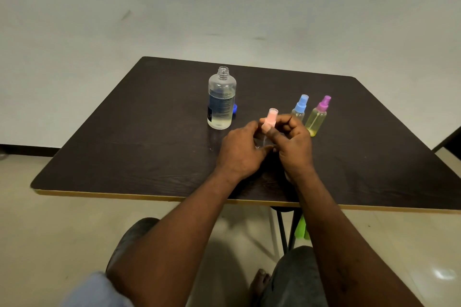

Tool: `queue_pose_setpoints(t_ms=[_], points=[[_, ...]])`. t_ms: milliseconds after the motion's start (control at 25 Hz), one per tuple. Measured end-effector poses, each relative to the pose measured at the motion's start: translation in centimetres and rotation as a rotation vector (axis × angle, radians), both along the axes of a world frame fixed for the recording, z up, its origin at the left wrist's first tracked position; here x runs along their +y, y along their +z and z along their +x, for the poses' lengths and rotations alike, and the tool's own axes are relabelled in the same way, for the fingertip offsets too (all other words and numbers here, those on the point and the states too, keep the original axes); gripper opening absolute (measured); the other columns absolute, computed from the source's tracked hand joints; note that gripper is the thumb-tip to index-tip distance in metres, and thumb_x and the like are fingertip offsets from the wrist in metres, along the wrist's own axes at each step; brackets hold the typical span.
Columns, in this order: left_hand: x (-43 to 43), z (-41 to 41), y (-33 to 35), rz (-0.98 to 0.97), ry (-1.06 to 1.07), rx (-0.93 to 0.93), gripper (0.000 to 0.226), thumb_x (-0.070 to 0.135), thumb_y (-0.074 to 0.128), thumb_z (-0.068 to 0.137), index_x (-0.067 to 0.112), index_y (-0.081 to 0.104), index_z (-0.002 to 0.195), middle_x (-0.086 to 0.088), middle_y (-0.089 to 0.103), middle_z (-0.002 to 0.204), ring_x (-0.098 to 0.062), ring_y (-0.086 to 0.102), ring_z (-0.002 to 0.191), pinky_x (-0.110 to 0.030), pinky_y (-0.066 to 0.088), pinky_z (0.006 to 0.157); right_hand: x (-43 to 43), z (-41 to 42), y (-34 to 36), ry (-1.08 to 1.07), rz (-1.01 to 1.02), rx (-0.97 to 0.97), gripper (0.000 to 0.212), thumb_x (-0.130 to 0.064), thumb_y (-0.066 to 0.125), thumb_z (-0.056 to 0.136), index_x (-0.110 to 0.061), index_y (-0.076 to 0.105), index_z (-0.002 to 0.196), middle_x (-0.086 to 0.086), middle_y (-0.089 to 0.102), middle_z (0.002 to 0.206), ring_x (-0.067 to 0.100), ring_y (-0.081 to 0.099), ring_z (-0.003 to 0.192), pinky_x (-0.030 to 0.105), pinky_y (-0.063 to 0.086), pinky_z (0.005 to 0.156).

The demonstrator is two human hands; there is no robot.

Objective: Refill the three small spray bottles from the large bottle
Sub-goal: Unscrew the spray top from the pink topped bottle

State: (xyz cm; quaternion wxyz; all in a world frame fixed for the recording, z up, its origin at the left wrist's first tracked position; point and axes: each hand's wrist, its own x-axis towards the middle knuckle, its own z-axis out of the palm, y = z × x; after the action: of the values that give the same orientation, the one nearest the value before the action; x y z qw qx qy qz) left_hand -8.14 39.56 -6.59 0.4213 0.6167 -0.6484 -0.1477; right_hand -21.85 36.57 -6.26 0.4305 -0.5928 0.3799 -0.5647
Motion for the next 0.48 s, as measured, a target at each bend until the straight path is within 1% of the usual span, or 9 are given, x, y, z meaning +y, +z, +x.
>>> queue_pose_setpoints(t_ms=[40, 80, 120, 200, 240, 320, 360, 400, 480], points=[[0.00, -0.02, 0.01, 0.002, -0.002, 0.003, 0.047, 0.046, 0.083, 0.081, 0.028, 0.065, 0.121, 0.008, 0.074, 0.096, -0.011, 0.069, 0.085, -0.039, 0.060, 0.079, 0.02, -0.12, -0.10, 0.044, 0.000, -0.030, 0.021, -0.016, 0.074, 0.094, -0.014, 0.072, 0.115, 0.006, 0.078, 0.113, 0.024, 0.074, 0.107, 0.030, 0.058, 0.077], [-0.01, -0.04, 0.02, 0.009, -0.002, 0.005, 0.047, 0.049, 0.083, 0.079, 0.027, 0.065, 0.117, 0.009, 0.073, 0.095, -0.010, 0.069, 0.085, -0.039, 0.060, 0.078, 0.10, -0.21, -0.07, 0.087, 0.000, -0.066, 0.023, -0.014, 0.070, 0.096, -0.015, 0.072, 0.119, 0.007, 0.078, 0.115, 0.023, 0.074, 0.109, 0.028, 0.059, 0.078], [-0.03, -0.06, -0.03, 0.016, -0.001, 0.005, 0.045, 0.050, 0.084, 0.079, 0.027, 0.064, 0.112, 0.010, 0.073, 0.094, -0.010, 0.068, 0.084, -0.039, 0.060, 0.077, 0.13, -0.25, 0.01, 0.108, -0.001, -0.092, 0.029, -0.014, 0.069, 0.096, -0.018, 0.070, 0.125, 0.008, 0.077, 0.119, 0.023, 0.073, 0.112, 0.030, 0.061, 0.082], [-0.10, -0.08, -0.13, 0.023, 0.007, -0.005, 0.040, 0.049, 0.084, 0.079, 0.029, 0.063, 0.106, 0.011, 0.071, 0.091, -0.008, 0.067, 0.081, -0.039, 0.060, 0.075, 0.11, -0.22, 0.21, 0.059, -0.001, -0.099, 0.040, -0.015, 0.078, 0.091, -0.021, 0.064, 0.128, 0.012, 0.074, 0.122, 0.026, 0.071, 0.115, 0.038, 0.061, 0.092], [-0.11, -0.07, -0.15, 0.025, 0.009, -0.012, 0.038, 0.047, 0.084, 0.079, 0.029, 0.062, 0.106, 0.012, 0.070, 0.090, -0.007, 0.066, 0.081, -0.039, 0.061, 0.075, 0.11, -0.14, 0.23, 0.010, -0.001, -0.080, 0.041, -0.016, 0.083, 0.088, -0.019, 0.063, 0.123, 0.013, 0.073, 0.120, 0.028, 0.072, 0.113, 0.041, 0.061, 0.094], [-0.14, -0.07, -0.17, 0.024, 0.004, -0.020, 0.039, 0.046, 0.083, 0.080, 0.030, 0.062, 0.109, 0.012, 0.069, 0.092, -0.007, 0.066, 0.083, -0.039, 0.061, 0.076, 0.05, -0.06, 0.00, -0.046, -0.002, -0.035, 0.031, -0.015, 0.084, 0.086, -0.016, 0.066, 0.111, 0.014, 0.074, 0.112, 0.030, 0.073, 0.107, 0.045, 0.062, 0.089], [-0.13, -0.09, -0.17, 0.025, 0.002, -0.018, 0.041, 0.048, 0.084, 0.080, 0.030, 0.062, 0.110, 0.012, 0.069, 0.094, -0.007, 0.066, 0.084, -0.039, 0.061, 0.077, 0.00, -0.13, -0.17, -0.041, -0.009, -0.030, 0.022, -0.014, 0.081, 0.089, -0.016, 0.069, 0.108, 0.012, 0.076, 0.108, 0.029, 0.074, 0.104, 0.044, 0.061, 0.084], [-0.13, -0.09, -0.16, 0.026, -0.001, -0.013, 0.043, 0.051, 0.084, 0.079, 0.030, 0.062, 0.110, 0.012, 0.070, 0.095, -0.008, 0.066, 0.085, -0.039, 0.061, 0.077, 0.04, -0.24, -0.26, -0.017, -0.010, -0.047, 0.017, -0.013, 0.076, 0.092, -0.015, 0.072, 0.108, 0.009, 0.077, 0.107, 0.028, 0.075, 0.102, 0.040, 0.061, 0.081], [-0.13, -0.12, -0.21, 0.023, -0.008, -0.011, 0.047, 0.054, 0.084, 0.078, 0.030, 0.063, 0.112, 0.012, 0.070, 0.097, -0.008, 0.066, 0.088, -0.037, 0.060, 0.079, 0.22, -0.34, -0.12, 0.035, 0.003, -0.102, 0.021, -0.014, 0.069, 0.096, -0.012, 0.073, 0.117, 0.009, 0.078, 0.110, 0.027, 0.075, 0.104, 0.034, 0.060, 0.082]])
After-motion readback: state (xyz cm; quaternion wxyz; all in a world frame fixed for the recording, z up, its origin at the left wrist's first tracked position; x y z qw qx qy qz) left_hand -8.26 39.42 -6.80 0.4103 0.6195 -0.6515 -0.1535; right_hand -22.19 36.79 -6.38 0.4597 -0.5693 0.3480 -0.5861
